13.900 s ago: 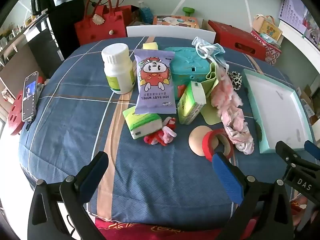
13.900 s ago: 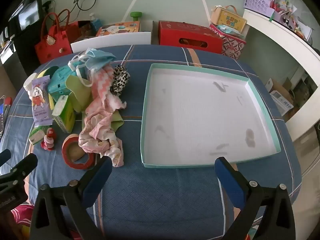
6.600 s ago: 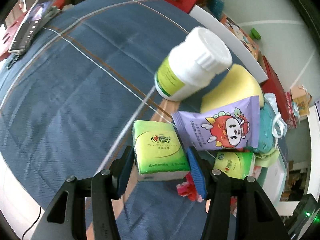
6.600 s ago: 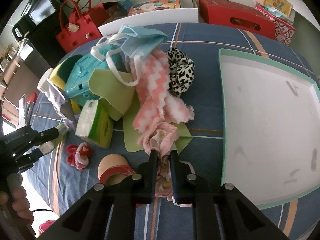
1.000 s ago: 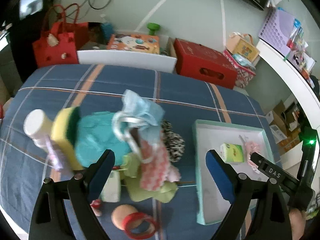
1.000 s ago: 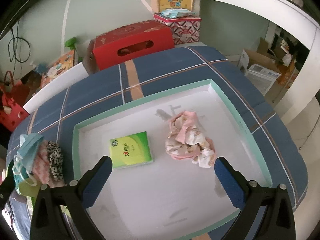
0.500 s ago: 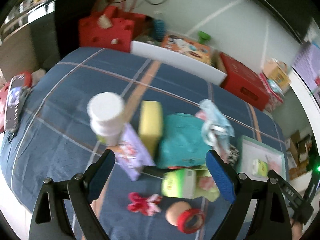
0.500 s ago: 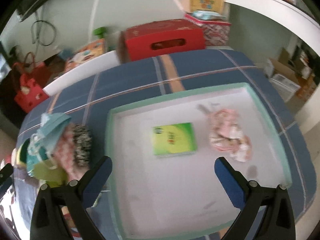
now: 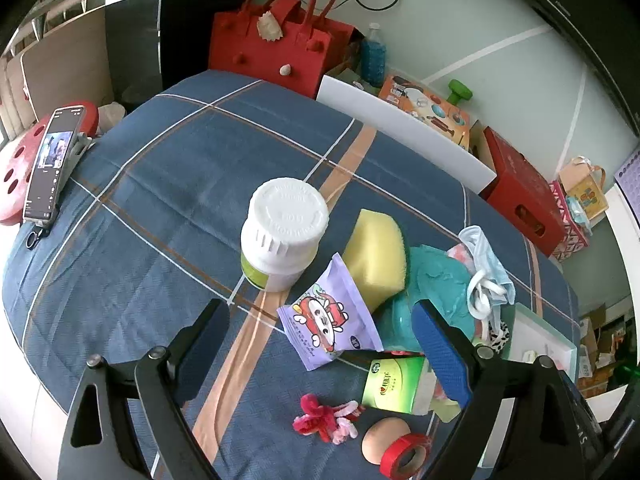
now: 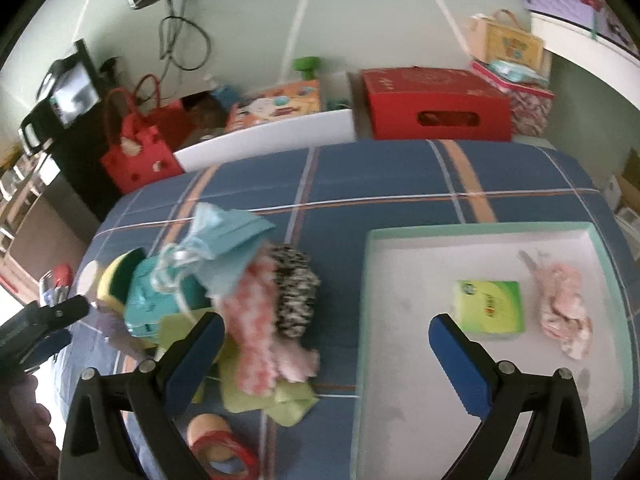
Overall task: Organize soft objects
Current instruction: 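Move the right tool to the clear wipes pack while the left tool approaches the purple pouch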
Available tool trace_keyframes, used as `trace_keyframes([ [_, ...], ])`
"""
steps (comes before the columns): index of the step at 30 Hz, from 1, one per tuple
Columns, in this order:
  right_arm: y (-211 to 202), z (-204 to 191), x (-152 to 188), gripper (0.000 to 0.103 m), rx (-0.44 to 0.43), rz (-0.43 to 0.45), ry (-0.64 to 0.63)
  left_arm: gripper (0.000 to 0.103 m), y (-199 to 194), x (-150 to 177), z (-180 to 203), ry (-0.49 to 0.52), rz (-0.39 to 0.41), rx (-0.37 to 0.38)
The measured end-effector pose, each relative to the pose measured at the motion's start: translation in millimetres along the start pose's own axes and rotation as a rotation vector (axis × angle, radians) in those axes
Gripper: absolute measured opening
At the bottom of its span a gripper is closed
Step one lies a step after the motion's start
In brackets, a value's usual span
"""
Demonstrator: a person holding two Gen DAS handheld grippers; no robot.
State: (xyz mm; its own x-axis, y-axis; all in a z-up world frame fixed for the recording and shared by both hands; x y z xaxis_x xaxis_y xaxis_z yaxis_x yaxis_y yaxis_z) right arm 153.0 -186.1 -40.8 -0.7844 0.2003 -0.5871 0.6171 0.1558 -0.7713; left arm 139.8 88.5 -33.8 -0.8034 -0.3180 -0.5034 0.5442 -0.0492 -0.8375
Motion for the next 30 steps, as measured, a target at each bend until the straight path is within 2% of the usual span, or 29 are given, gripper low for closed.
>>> trace_keyframes([
  [6,12.2,-15.4,4.4,0.103,-0.077,-0.031,0.016,0.093,5.0,-1.2,-5.8,-0.003,0.004,-0.004],
  [11,14.6,-28.2,8.9,0.103,-0.069,-0.026,-0.023,0.092,8.1,-1.4,-2.9,0.015,0.016,0.002],
  [15,13.8,-38.4,16.9,0.103,-0.082,-0.033,-0.053,0.092,14.0,-0.5,-2.2,0.028,-0.013,0.002],
  [22,21.2,-56.9,30.9,0.094,-0.119,-0.084,-0.093,0.092,24.2,5.2,-13.6,-0.018,-0.074,-0.003],
  [30,19.7,-84.9,47.9,0.090,-0.173,-0.105,-0.173,0.092,25.0,5.8,-11.9,-0.031,-0.077,0.030],
])
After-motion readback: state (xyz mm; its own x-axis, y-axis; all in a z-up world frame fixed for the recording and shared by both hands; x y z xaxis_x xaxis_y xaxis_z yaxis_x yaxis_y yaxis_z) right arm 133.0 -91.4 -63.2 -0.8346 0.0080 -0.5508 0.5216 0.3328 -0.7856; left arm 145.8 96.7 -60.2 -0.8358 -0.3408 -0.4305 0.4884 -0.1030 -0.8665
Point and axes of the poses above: each gripper's, at about its wrist camera, not at the fingertips, and y roughly the way its jaws point, z to its right, x to its underside, the point moved 6 cm from there along y, roughly the way its jaws point, and after that the axes turned 5 degrees about y, right-handed, at the moved point
